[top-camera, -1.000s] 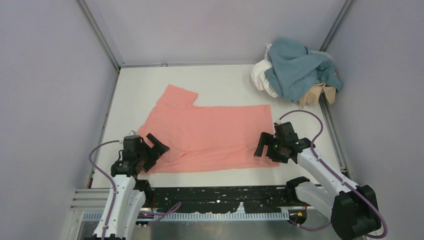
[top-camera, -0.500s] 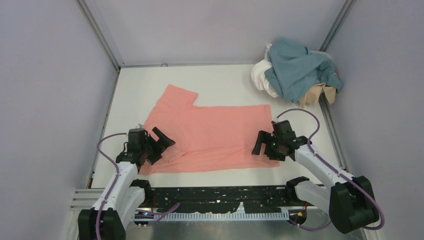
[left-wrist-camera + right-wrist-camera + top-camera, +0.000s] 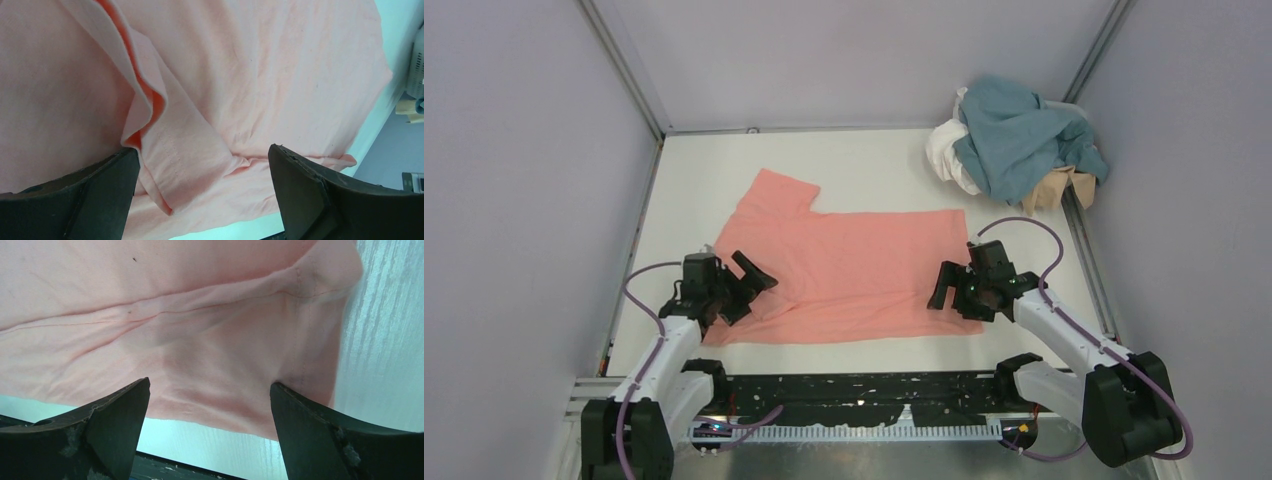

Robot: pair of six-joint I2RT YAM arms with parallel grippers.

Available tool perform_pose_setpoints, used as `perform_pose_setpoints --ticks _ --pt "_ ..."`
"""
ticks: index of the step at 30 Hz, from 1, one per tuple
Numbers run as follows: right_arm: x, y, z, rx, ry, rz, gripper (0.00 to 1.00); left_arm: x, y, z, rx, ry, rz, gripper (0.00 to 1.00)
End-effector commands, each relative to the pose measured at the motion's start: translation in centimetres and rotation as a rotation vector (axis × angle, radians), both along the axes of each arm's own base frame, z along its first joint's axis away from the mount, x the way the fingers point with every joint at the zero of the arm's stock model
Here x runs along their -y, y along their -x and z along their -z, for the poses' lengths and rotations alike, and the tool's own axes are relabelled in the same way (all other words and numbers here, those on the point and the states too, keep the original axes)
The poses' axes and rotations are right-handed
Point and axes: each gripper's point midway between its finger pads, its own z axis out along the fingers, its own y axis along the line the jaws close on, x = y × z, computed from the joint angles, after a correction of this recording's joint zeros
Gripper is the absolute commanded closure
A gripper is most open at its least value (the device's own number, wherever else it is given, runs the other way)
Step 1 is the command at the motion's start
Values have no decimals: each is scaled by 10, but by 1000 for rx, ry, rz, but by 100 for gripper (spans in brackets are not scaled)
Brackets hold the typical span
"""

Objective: Fold and stack the t-shirts
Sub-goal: Fold the flattened tshirt in 1/3 of the way

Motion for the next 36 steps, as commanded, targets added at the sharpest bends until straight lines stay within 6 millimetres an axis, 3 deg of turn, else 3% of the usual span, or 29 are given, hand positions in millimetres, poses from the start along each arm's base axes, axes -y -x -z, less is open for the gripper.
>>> perform_pose_setpoints --ticks 1,6,10,20,25,29,32,36 --pt "0 -12 -13 60 9 -2 5 11 -12 -23 93 42 41 0" --pt "1 -12 -12 60 13 3 5 11 -21 -38 123 40 37 0" --pt "1 -16 -13 70 17 6 5 11 -35 -37 130 30 39 0" --pt "2 -22 -19 101 22 13 5 45 -81 -49 131 78 121 0" --pt "5 -24 -23 117 34 20 5 28 -89 -47 87 -47 44 0" --pt "9 -26 -27 139 58 17 5 0 -87 -51 55 -195 -34 0" --pt "12 -31 -37 182 78 14 5 1 -82 -64 120 -193 -15 0" --pt "6 -40 -52 276 51 5 5 11 -58 -62 153 -156 30 0"
